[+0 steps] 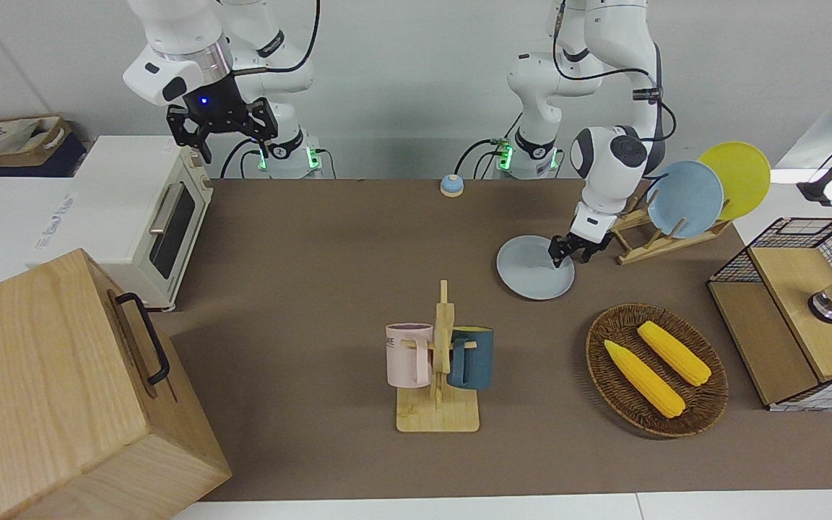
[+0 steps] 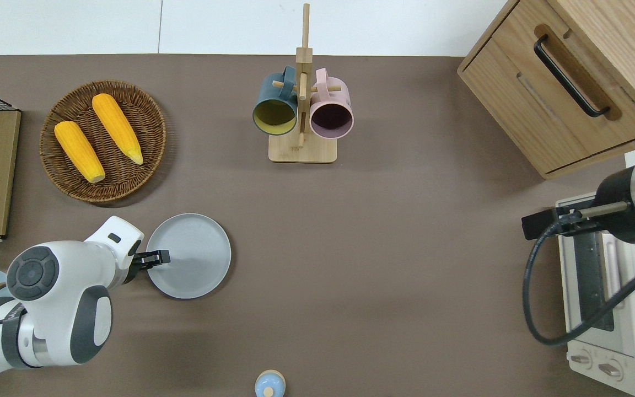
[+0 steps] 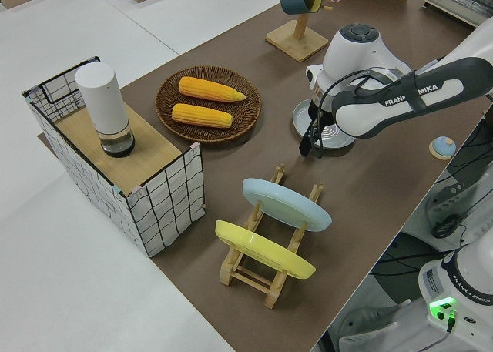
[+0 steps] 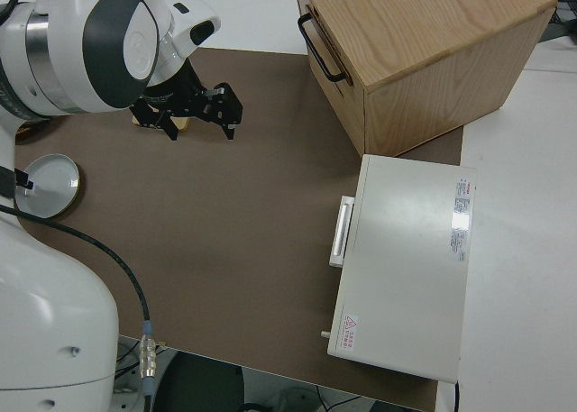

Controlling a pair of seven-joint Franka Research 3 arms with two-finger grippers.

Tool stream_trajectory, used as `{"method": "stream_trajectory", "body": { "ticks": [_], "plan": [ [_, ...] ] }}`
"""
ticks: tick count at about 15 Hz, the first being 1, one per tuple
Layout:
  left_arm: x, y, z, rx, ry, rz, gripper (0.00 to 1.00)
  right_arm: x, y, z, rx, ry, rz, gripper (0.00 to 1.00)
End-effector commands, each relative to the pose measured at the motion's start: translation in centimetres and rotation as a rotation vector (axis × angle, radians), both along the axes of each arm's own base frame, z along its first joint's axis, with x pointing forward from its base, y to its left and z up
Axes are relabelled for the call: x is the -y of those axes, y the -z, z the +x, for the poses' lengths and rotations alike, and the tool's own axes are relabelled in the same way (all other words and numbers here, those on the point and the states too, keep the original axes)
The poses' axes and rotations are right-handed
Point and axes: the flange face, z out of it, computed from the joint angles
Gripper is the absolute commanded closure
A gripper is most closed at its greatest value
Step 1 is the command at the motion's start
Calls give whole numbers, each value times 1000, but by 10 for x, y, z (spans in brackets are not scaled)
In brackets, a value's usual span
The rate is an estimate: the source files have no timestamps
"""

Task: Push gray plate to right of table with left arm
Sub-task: 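Lower the left gripper against the gray plate's near edge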

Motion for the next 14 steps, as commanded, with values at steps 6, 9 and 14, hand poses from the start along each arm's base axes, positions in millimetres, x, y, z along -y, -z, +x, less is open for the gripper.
{"method": "stream_trajectory", "body": {
  "ticks": [6, 9, 14],
  "plan": [
    [2, 1, -3, 14, -20, -8, 1000, 2, -4, -2, -5, 5, 9, 17],
    [3, 4, -3, 9, -25, -8, 1000, 2, -4, -2, -5, 8, 9, 17],
    [28, 4, -5, 4, -81, -13, 1000, 2, -4, -3, -6, 8, 9, 17]
  ]
}}
